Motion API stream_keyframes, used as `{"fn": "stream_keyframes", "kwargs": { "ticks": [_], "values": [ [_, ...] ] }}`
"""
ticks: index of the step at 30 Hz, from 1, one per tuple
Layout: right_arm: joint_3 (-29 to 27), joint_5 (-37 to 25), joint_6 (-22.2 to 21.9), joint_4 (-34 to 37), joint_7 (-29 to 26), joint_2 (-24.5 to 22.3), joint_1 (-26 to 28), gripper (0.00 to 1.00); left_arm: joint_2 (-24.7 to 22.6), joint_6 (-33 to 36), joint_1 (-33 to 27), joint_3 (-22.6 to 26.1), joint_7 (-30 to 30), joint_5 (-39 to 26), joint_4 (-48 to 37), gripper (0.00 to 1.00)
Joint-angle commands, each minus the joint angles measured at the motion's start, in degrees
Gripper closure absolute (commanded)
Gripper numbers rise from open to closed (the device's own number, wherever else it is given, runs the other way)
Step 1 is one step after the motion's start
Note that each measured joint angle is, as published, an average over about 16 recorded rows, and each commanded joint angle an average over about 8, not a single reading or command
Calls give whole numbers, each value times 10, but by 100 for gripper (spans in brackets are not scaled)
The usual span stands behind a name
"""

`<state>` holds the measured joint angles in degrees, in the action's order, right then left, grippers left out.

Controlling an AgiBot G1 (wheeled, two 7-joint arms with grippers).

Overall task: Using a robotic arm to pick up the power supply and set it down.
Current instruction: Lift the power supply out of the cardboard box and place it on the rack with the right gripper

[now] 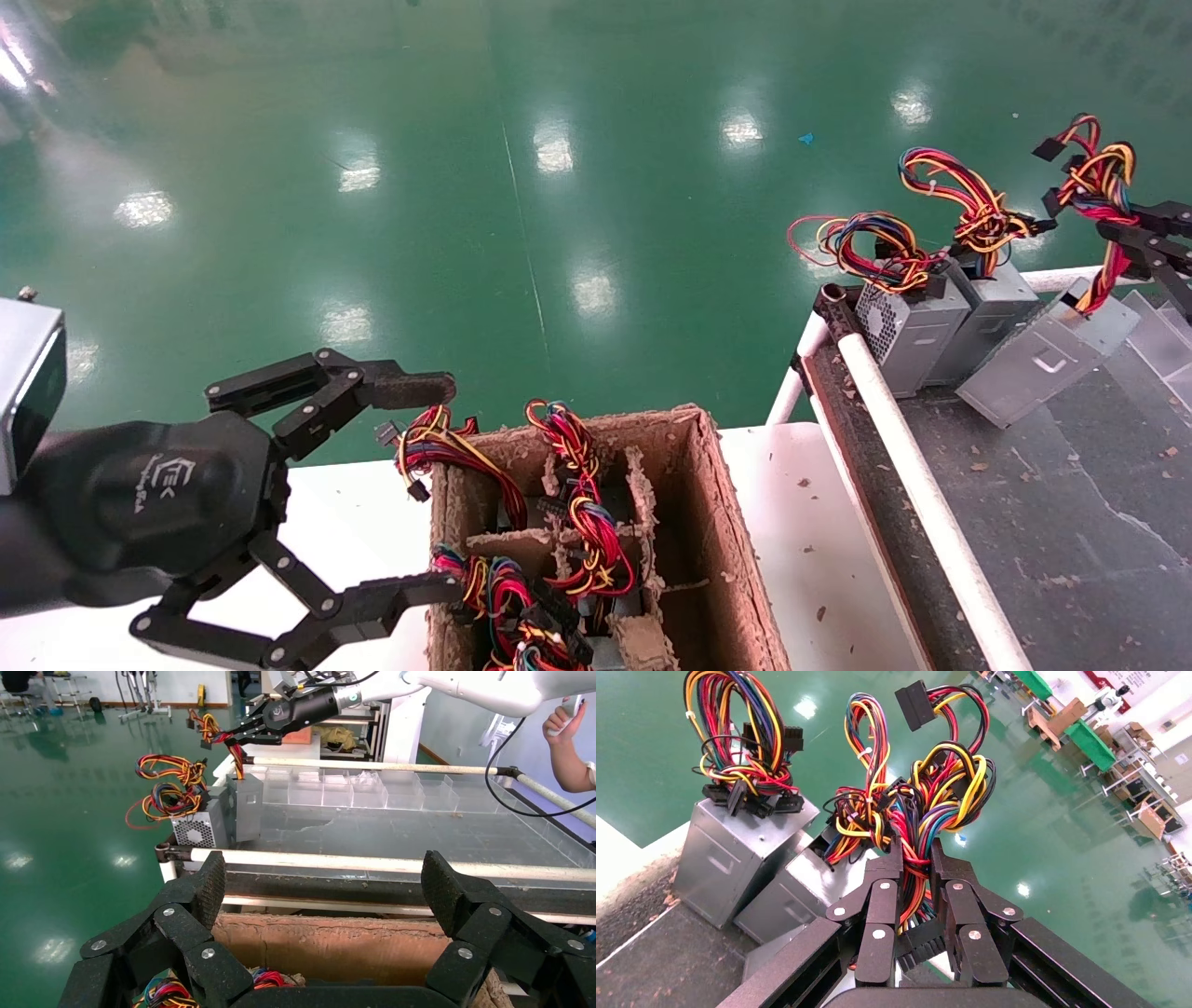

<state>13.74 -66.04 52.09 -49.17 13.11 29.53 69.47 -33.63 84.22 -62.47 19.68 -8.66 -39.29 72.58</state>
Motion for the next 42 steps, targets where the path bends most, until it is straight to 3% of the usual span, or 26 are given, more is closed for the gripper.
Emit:
{"fn": "stream_keyframes", "kwargs": {
  "ticks": [1,20,42],
  "values": [
    [6,-8,4,12,2,7,15,100,0,0,0,0,0,0,0,0],
    [39,-53,29,127,44,72,122,100,0,0,0,0,0,0,0,0],
    [69,-103,12,167,69,123,191,100,0,0,0,0,0,0,0,0]
  ]
}}
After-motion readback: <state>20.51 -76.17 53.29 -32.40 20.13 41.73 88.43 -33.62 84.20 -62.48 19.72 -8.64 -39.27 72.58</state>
